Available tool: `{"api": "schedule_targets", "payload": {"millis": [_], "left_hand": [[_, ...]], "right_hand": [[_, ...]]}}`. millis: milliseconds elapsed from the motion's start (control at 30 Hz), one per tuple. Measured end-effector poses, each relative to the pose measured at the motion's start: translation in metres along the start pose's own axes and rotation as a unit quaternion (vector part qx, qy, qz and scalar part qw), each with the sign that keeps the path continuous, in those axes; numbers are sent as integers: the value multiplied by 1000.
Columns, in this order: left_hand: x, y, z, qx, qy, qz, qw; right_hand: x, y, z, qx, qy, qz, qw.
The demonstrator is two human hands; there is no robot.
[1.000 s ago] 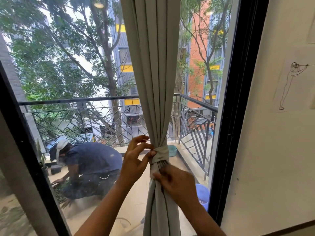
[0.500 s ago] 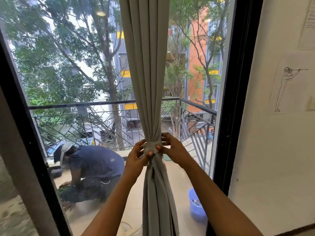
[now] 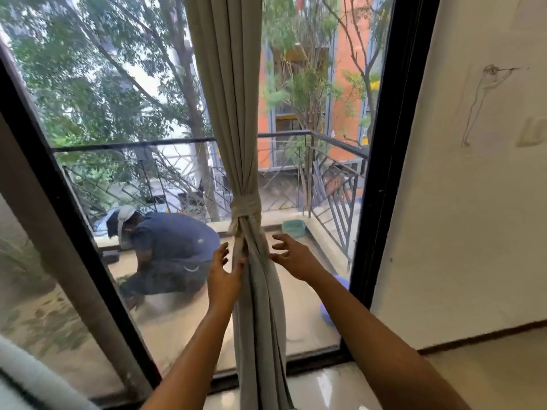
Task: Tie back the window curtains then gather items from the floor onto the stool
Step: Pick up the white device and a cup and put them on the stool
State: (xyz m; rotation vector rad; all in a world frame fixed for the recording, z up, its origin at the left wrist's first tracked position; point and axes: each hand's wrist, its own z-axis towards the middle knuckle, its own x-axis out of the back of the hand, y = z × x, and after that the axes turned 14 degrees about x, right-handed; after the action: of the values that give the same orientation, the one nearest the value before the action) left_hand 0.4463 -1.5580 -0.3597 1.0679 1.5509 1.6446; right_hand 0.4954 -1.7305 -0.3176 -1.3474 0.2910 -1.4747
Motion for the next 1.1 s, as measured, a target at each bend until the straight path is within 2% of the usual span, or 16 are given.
{"api": "schedule_targets", "payload": {"millis": [167, 300, 367, 433, 533, 633, 700, 833, 933, 1100], "left_hand": [[-43, -65, -110, 91, 47, -33, 994], [-91, -121, -188, 95, -35, 18, 995], [-107, -157, -220, 137, -95, 52, 985], [-118, -188, -247, 195, -122, 70, 971], [-142, -223, -260, 274, -130, 92, 948], [-183, -260, -252, 342, -170, 127, 915], [-217, -287, -238, 384, -194, 148, 891], [-297, -356, -174, 478, -203, 167, 838], [-357, -427, -115, 466, -218, 233, 825], [-441, -554, -37, 464, -234, 274, 809]], "right_hand": [[-8, 43, -125, -79, 24, 56, 995], [-21, 102, -230, -204, 108, 108, 967], [-32, 128, -283, -281, 129, 124, 943], [-45, 151, -334, -372, 132, 145, 907], [-56, 185, -385, -487, 100, 173, 850], [-49, 231, -400, -568, 50, 161, 805], [-41, 276, -393, -578, 13, 147, 802], [-38, 398, -362, -562, -16, 76, 823], [-49, 500, -334, -559, -41, 48, 827], [-89, 662, -307, -549, -69, -1, 833]]}}
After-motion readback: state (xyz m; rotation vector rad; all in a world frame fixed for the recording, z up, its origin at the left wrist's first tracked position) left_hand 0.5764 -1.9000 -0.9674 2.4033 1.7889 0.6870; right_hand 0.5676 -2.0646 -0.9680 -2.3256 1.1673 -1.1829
